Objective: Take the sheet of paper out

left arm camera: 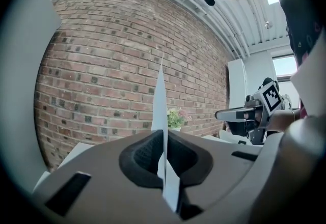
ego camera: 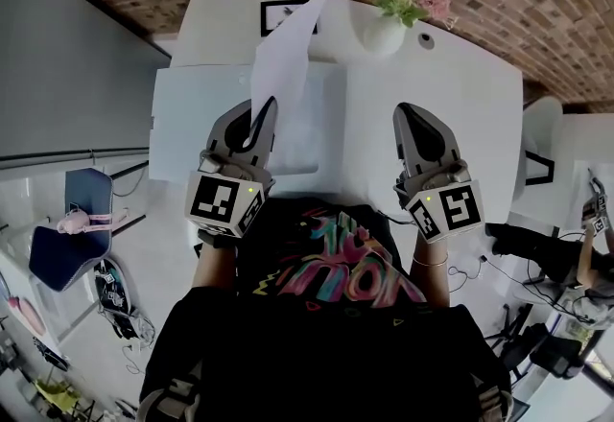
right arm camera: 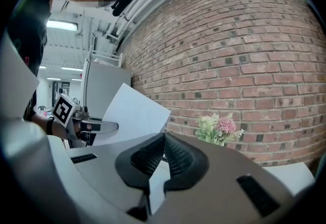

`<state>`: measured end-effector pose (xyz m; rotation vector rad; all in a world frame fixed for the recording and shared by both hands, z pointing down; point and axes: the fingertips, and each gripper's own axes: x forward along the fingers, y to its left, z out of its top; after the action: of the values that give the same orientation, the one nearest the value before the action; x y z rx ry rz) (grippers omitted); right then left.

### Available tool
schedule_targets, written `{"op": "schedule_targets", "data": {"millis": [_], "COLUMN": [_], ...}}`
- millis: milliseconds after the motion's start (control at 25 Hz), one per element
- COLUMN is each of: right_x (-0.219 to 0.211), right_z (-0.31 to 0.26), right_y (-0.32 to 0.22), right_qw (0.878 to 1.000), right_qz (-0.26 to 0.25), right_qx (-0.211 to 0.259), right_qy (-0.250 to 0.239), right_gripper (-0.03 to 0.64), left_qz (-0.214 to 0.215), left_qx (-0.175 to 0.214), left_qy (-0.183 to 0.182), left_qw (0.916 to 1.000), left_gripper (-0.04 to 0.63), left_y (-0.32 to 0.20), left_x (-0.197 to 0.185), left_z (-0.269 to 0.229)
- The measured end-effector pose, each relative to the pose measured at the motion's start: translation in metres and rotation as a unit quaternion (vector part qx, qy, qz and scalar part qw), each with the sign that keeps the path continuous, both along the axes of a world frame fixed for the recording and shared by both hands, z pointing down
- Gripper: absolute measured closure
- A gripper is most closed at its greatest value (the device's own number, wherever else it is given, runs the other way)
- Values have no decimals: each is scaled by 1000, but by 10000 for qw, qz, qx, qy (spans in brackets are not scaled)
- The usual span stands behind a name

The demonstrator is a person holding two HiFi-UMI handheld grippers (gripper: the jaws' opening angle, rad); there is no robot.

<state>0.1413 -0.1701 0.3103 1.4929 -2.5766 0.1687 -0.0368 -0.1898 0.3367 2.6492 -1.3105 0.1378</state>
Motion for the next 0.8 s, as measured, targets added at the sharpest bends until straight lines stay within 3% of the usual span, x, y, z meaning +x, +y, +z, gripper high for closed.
{"op": "schedule_targets", "data": {"millis": [800], "right_x": [-5], "right_z": [5], "right_y": [0], "right_qw": [9999], "right_qz": [-101], "right_qx": [-11], "right_qy": [-137], "right_gripper": [597], "left_qz": [-42], "left_qx": [-26], "left_qy": [-27], "left_qw": [10000], "left_gripper": [572], "left_y": [-1], "left_x": [-4], "left_z": [4]}}
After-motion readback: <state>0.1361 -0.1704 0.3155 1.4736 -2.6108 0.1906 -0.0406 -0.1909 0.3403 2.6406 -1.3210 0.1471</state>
